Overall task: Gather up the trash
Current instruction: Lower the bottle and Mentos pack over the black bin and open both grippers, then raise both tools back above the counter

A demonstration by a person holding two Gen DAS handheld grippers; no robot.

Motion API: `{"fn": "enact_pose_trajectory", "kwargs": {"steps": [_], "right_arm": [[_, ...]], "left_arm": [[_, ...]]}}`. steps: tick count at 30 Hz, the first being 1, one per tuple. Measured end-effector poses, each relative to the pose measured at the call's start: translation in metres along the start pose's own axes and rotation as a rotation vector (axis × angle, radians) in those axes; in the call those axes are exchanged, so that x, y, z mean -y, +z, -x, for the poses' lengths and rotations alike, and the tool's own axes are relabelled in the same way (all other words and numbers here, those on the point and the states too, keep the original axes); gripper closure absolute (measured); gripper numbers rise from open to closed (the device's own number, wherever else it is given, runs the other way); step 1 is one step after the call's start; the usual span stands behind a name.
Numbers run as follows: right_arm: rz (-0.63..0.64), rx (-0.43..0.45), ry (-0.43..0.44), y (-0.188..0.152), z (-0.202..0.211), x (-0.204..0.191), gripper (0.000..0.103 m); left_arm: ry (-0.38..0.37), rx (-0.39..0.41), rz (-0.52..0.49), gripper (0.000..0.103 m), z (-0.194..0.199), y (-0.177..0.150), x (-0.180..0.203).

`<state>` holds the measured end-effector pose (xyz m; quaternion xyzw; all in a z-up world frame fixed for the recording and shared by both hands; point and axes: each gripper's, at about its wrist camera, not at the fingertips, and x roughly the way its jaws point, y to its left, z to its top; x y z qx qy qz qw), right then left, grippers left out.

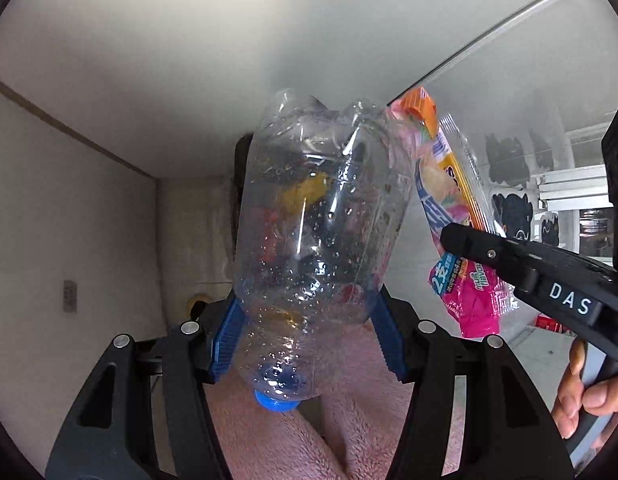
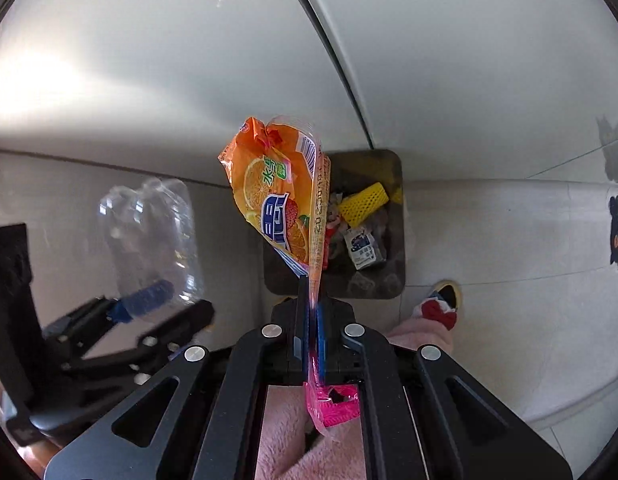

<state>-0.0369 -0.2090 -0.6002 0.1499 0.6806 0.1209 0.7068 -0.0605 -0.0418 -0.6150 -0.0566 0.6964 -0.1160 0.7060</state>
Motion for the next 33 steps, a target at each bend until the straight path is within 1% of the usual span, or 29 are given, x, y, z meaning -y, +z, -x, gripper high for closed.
{"fn": "enact_pose_trajectory", "kwargs": {"steps": [5, 6, 8, 13, 17, 18, 19, 20, 21, 23, 26, 28, 33], "right_arm": [[-0.014, -0.039, 0.018, 0.011, -0.015, -0.001, 0.098], [-0.015, -0.044, 0.013, 0.014, -0.016, -0.001, 0.096], [-0.024, -0.059, 0.000, 0.020, -0.020, -0.001, 0.096], [-0.069, -0.057, 0.007, 0.028, -0.023, 0.006, 0.095], [-0.075, -0.055, 0.002, 0.029, -0.023, 0.006, 0.094], [-0.076, -0.052, -0.002, 0.030, -0.022, 0.005, 0.085], [-0.077, -0.045, -0.009, 0.029, -0.022, 0.005, 0.066], [-0.078, -0.037, -0.008, 0.029, -0.019, 0.005, 0.053], [-0.079, -0.028, -0.011, 0.030, -0.017, 0.004, 0.046], [-0.078, -0.016, -0.023, 0.031, -0.012, 0.004, 0.046], [-0.078, -0.004, -0.032, 0.031, -0.004, 0.002, 0.046], [-0.072, 0.005, -0.034, 0.031, 0.005, -0.001, 0.042], [-0.068, 0.045, -0.031, 0.028, 0.035, -0.010, 0.037]], "left_arm": [[-0.001, -0.027, -0.001, 0.047, -0.016, 0.008, -0.001], [-0.001, -0.029, -0.002, 0.047, -0.019, 0.010, -0.001], [-0.003, -0.037, -0.003, 0.047, -0.022, 0.011, -0.003], [-0.011, -0.047, -0.010, 0.047, -0.025, 0.017, -0.004], [-0.007, -0.058, -0.008, 0.046, -0.025, 0.019, -0.009], [-0.006, -0.061, -0.006, 0.045, -0.025, 0.019, -0.010], [-0.002, -0.059, -0.003, 0.042, -0.024, 0.018, -0.009], [0.004, -0.053, -0.002, 0.038, -0.022, 0.017, -0.008], [0.012, -0.050, -0.004, 0.036, -0.020, 0.017, -0.008], [0.026, -0.043, -0.008, 0.028, -0.013, 0.018, -0.007], [0.037, -0.029, -0.010, 0.020, -0.002, 0.018, -0.006], [0.041, -0.022, -0.008, 0.016, 0.006, 0.018, -0.006], [0.039, 0.000, -0.015, 0.011, 0.036, 0.016, -0.001]]}}
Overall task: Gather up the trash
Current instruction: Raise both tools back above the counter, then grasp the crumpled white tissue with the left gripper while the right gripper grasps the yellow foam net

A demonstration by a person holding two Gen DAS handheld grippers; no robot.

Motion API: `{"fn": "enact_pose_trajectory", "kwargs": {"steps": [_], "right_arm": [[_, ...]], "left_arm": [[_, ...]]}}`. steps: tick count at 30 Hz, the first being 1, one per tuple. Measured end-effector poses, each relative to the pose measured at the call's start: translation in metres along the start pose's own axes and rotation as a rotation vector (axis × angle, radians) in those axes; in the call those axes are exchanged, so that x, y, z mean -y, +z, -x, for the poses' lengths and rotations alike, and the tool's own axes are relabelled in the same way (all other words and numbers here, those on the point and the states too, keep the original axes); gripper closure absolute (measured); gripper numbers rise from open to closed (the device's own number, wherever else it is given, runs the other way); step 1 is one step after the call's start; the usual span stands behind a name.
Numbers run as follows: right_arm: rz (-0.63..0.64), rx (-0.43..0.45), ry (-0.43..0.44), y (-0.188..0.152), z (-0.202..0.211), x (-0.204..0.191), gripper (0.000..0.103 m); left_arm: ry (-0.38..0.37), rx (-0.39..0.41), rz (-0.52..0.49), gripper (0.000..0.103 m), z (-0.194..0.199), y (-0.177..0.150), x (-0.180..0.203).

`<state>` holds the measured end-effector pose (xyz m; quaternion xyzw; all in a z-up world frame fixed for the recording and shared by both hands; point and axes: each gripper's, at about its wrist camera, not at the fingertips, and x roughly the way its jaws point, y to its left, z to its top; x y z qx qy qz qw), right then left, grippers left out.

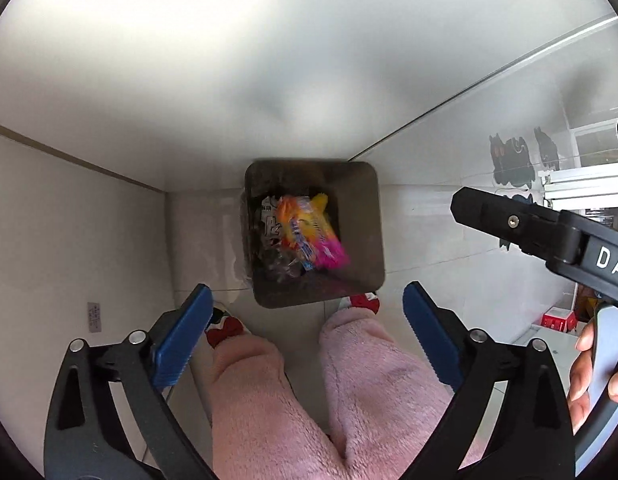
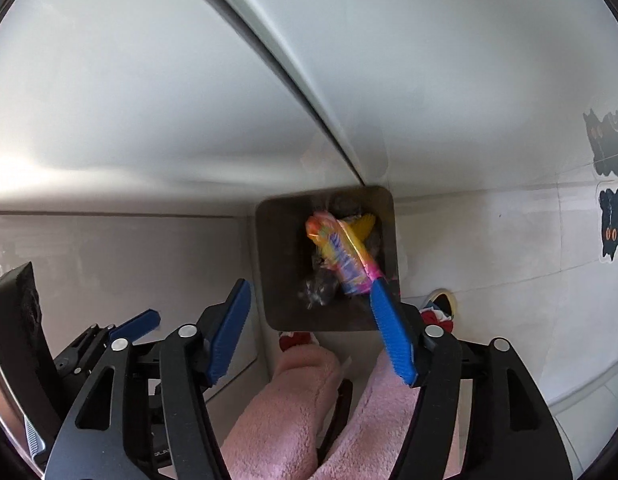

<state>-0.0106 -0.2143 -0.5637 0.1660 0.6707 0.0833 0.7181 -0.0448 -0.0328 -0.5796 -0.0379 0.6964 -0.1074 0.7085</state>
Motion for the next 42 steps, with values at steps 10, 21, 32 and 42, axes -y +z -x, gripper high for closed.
{"fn": "enact_pose_trajectory", "kwargs": {"steps": [10, 21, 32, 42], "right_arm": [[0.065, 0.086, 0.005, -0.030, 0.100, -0.020, 0.032], [0.077, 0.217, -0.007, -0.044, 0.205, -0.029, 0.029], [0.150, 0.354, -0.006, 0.006, 0.261, -0.050, 0.029], [0.192, 0.396, -0.014, 0.091, 0.266, -0.067, 0.029]], "left_arm": [[-0.013, 0.117, -0.062, 0.008, 0.105, -0.020, 0.024], [-0.028, 0.271, -0.089, 0.008, 0.215, -0.024, 0.031], [-0.008, 0.377, -0.119, 0.008, 0.284, 0.039, 0.030], [0.006, 0.412, -0.112, 0.009, 0.284, 0.125, 0.028]]}}
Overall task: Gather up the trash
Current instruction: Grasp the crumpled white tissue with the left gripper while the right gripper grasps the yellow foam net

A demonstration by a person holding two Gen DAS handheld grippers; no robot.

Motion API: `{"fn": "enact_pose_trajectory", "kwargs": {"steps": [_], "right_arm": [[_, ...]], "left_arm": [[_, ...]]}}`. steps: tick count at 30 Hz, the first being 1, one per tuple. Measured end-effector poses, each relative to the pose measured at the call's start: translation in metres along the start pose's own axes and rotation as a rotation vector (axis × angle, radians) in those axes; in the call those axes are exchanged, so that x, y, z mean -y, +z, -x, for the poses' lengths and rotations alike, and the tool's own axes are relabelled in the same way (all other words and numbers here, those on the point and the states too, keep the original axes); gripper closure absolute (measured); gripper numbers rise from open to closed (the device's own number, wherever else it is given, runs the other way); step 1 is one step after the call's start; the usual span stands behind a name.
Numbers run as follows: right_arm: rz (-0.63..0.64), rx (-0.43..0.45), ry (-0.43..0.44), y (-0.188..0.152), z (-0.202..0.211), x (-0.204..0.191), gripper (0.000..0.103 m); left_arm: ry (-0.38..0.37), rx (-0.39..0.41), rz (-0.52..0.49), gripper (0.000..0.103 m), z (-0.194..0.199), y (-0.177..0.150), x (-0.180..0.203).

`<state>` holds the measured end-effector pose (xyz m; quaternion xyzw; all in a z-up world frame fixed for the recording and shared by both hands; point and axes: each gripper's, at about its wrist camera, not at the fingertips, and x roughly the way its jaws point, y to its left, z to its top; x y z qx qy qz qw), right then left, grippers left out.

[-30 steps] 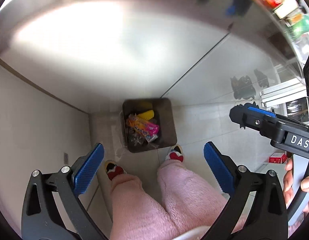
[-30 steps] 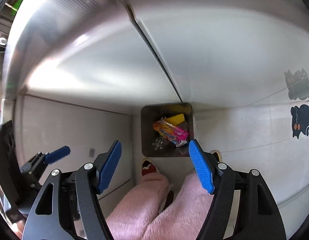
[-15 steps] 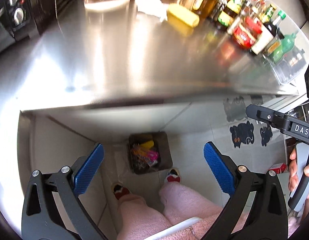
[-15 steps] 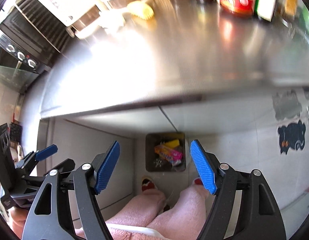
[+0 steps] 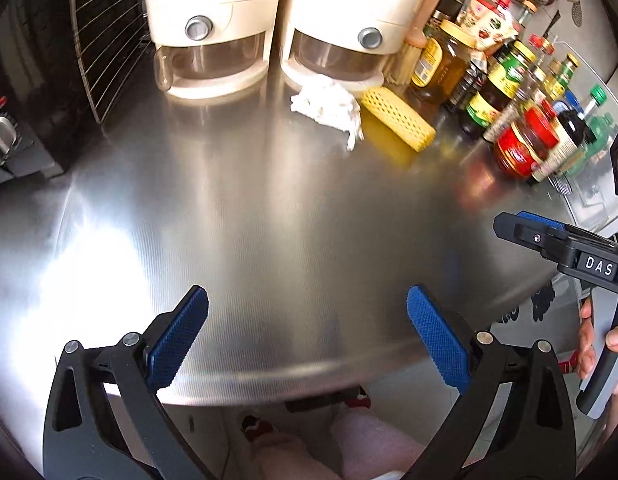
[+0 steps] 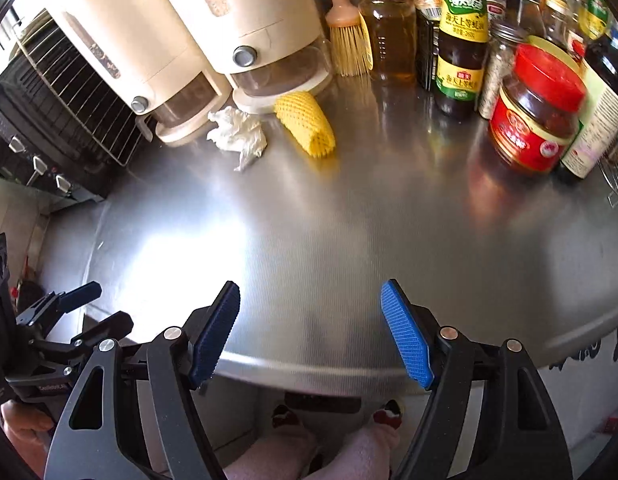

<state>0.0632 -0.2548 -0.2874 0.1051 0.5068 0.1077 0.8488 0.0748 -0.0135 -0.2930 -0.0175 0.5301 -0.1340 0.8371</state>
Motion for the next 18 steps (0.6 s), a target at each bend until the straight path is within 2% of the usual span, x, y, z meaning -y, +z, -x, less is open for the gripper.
{"fn": "enact_pose_trajectory", "kwargs": {"steps": [8, 11, 12, 13, 18], "right_arm": [[0.034, 0.007, -0.005, 0.062, -0.037, -0.004, 0.029], [0.042, 0.009, -0.010, 0.078, -0.049, -0.003, 0.030], [0.044, 0.007, -0.009, 0.083, -0.053, -0.002, 0.031], [0.048, 0.003, -0.002, 0.088, -0.058, -0.002, 0.032], [0.080, 0.002, 0.006, 0.101, -0.074, -0.004, 0.038]], "left_arm": [[0.019, 0.010, -0.016, 0.013, -0.034, 0.068, -0.001], [0.019, 0.013, -0.026, 0.020, -0.045, 0.088, 0.004], [0.050, 0.007, 0.007, 0.021, -0.049, 0.094, 0.005], [0.050, 0.010, 0.004, 0.023, -0.052, 0.100, 0.006], [0.037, 0.013, 0.001, 0.025, -0.067, 0.128, 0.012]]}}
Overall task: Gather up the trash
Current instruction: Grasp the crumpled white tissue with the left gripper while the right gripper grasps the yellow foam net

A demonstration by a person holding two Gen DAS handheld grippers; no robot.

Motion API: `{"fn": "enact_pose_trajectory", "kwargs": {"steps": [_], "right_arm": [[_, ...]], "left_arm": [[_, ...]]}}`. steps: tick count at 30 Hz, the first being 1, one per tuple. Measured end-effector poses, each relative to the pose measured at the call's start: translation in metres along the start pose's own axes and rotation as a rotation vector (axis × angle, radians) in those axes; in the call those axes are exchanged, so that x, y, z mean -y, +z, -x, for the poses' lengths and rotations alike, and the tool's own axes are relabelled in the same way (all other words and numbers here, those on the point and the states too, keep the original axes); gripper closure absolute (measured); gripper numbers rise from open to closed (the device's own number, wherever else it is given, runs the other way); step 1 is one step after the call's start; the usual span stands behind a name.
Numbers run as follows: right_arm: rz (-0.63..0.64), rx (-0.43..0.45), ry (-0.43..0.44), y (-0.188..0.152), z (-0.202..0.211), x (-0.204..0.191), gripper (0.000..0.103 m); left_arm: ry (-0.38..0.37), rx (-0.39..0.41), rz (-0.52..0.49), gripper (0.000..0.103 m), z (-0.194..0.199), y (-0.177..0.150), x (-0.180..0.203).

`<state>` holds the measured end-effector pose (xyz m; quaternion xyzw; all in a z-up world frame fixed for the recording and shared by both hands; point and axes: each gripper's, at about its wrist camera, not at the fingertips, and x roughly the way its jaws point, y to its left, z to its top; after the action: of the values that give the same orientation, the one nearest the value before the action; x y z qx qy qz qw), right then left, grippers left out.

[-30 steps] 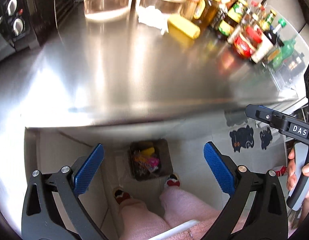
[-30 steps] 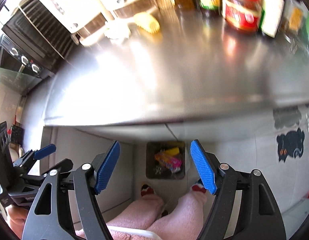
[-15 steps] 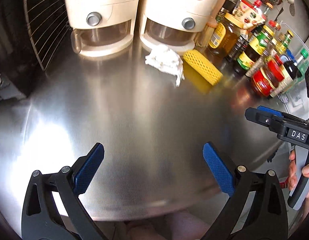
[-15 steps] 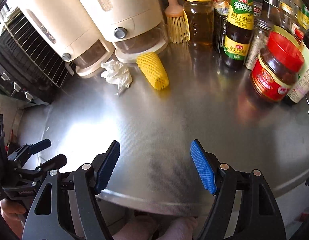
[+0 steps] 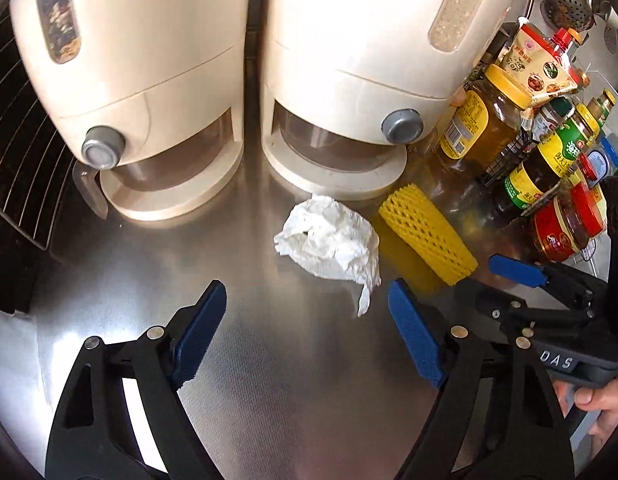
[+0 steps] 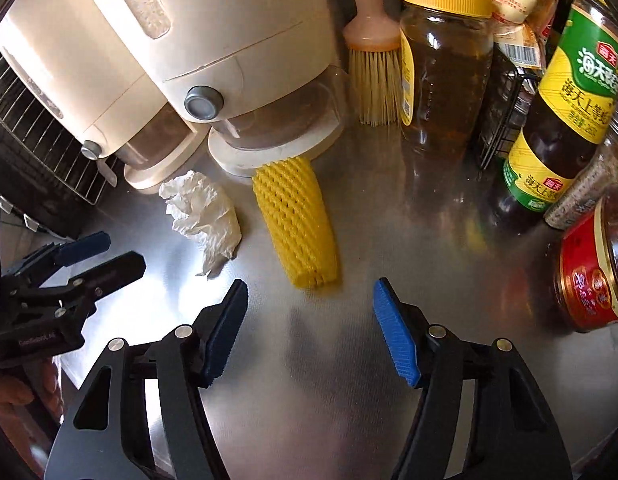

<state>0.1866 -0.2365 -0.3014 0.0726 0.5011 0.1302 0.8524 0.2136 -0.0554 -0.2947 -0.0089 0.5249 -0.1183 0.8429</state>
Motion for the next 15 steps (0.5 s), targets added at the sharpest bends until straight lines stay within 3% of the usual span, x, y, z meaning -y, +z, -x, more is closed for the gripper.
{"fn": "enact_pose_trajectory", "kwargs": {"steps": [6, 11, 15], "right_arm": [[0.015, -0.010, 0.005, 0.011, -0.019, -0.003, 0.046], [0.041, -0.013, 0.001, 0.016, -0.032, -0.006, 0.054], [0.061, -0.024, 0.003, 0.018, -0.042, -0.008, 0.064]], "left_arm": [[-0.013, -0.021, -0.003, 0.031, -0.024, 0.022, 0.003], [-0.036, -0.065, 0.006, 0.047, -0.046, 0.027, 0.001], [-0.054, -0.078, 0.008, 0.054, -0.055, 0.031, 0.001]]}}
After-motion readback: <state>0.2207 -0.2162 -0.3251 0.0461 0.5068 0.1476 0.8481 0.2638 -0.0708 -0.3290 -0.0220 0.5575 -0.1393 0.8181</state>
